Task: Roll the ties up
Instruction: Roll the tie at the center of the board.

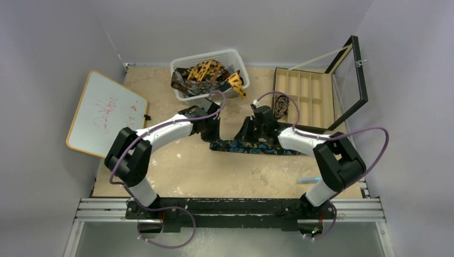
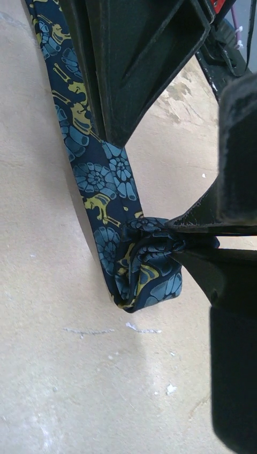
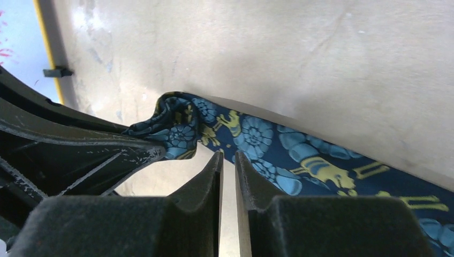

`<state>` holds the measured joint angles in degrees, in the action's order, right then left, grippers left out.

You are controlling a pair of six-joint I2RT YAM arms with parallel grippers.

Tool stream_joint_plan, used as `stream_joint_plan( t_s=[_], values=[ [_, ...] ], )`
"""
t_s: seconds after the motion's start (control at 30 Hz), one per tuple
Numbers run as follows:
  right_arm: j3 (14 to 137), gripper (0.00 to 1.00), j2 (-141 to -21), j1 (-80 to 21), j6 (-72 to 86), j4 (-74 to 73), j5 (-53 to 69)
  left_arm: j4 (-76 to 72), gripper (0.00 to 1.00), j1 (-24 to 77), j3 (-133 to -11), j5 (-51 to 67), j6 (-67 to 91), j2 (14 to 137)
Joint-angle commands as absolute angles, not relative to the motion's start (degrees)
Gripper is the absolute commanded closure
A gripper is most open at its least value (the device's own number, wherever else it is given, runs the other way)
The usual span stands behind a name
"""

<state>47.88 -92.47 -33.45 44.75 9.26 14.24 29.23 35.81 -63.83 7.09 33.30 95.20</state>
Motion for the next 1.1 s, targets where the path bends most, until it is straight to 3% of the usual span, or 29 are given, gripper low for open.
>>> stream_joint_plan(
  t_s=[0.0,0.37,0.53,0.63,0.7,0.87,1.07],
  values=[
    [46.62,0.83,-88.61,-32.66,44.45,6.16,10.06,31.50,1.00,37.85,-68.53,4.35,32.04,97.95],
    [45.76,0.77,-84.52,-31.77,44.43,5.02,8.83,27.89,0.61,40.19,-70.52,10.93,34.84,103.70],
    [44.13,0.73,-84.14,-31.48,44.81,6.82,11.44,23.64,0.51,40.05,-69.56,14.80,37.39,103.32],
    [43.07,0.68,-83.72,-31.23,45.46,7.67,12.24,21.36,0.43,39.74,-68.96,14.75,38.92,100.26],
    [42.63,0.61,-83.54,-31.01,45.65,7.90,12.74,20.91,0.33,39.50,-68.69,14.83,39.06,98.39],
    [41.52,0.41,-83.34,-30.68,46.22,9.66,14.72,20.61,0.31,37.75,-64.35,13.23,40.72,92.81],
    [39.91,0.31,-85.17,-30.74,45.80,18.13,21.53,17.39,0.30,32.98,-56.10,13.39,41.38,83.21]
  ],
)
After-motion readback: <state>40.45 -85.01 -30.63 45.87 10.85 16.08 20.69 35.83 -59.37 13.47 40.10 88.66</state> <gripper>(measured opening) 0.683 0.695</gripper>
